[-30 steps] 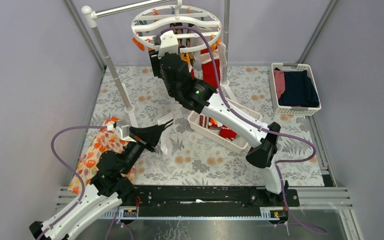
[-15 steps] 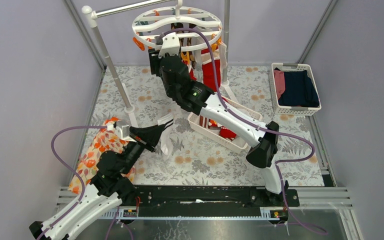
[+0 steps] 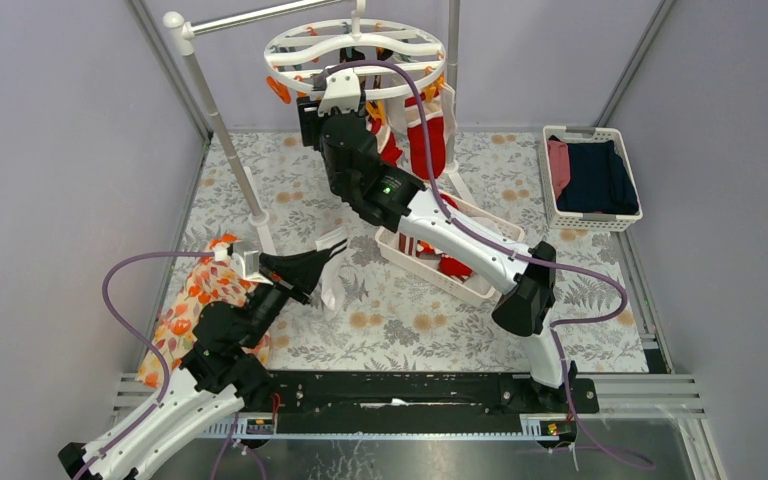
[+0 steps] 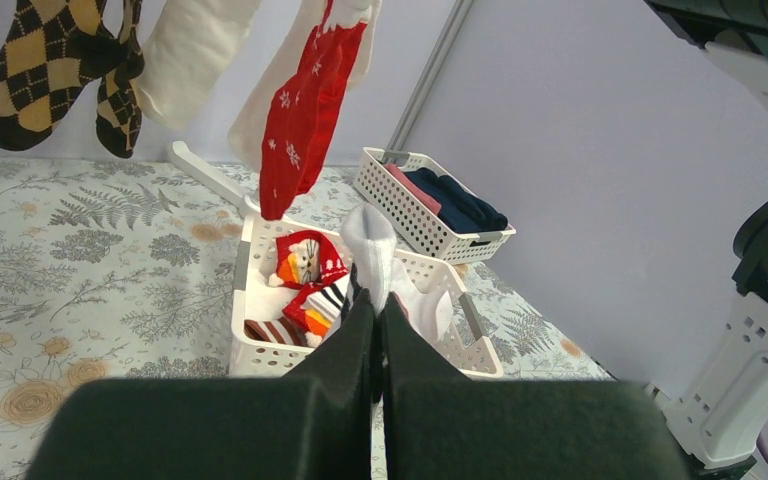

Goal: Clip the socks to the hanger
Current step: Rotate the hanger at the clothesline.

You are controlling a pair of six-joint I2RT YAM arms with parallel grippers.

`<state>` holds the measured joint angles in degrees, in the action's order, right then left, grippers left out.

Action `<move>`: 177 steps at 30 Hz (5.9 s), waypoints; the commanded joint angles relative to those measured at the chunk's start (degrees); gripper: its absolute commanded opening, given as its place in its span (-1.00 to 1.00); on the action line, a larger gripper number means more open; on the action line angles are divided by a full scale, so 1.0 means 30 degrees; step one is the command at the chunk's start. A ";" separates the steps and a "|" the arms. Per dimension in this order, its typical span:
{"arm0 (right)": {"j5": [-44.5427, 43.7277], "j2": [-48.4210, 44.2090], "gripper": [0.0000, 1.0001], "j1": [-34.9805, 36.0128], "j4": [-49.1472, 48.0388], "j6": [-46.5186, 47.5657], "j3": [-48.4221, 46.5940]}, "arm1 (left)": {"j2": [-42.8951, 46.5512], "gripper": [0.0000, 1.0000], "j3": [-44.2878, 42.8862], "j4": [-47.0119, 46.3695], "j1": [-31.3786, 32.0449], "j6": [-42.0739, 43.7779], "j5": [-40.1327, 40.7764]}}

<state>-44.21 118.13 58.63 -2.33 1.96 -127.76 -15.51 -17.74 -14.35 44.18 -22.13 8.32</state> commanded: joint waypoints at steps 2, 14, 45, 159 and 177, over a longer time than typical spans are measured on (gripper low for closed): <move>-0.0600 -0.1138 0.24 -0.0219 -0.1257 0.0184 0.0251 | 0.0192 -1.00 0.0213 -0.0394 -0.0142 0.0195 -0.0137; 0.1887 -0.1562 0.38 -0.0628 0.1744 -0.2440 -0.0786 | 0.0218 -1.00 0.0133 -0.0432 -0.0138 0.0170 -0.0210; 0.1221 -0.3222 0.35 -0.0493 0.2412 -0.1773 0.0582 | 0.0068 -1.00 0.0153 -0.0611 -0.0144 0.0170 -0.0223; 2.2909 -0.3732 0.33 -0.6801 1.6738 2.5132 -0.5086 | -0.4284 -1.00 -0.2354 -0.1020 -0.0138 -0.1205 -0.2168; 2.1146 -0.4205 -0.82 -0.6711 1.6678 2.5076 -0.4852 | -0.4255 -1.00 -0.2254 -0.1159 -0.0153 -0.1350 -0.2295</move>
<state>19.92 108.92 39.31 47.68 76.16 -141.60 -28.47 -23.77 -14.61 44.18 -25.80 2.09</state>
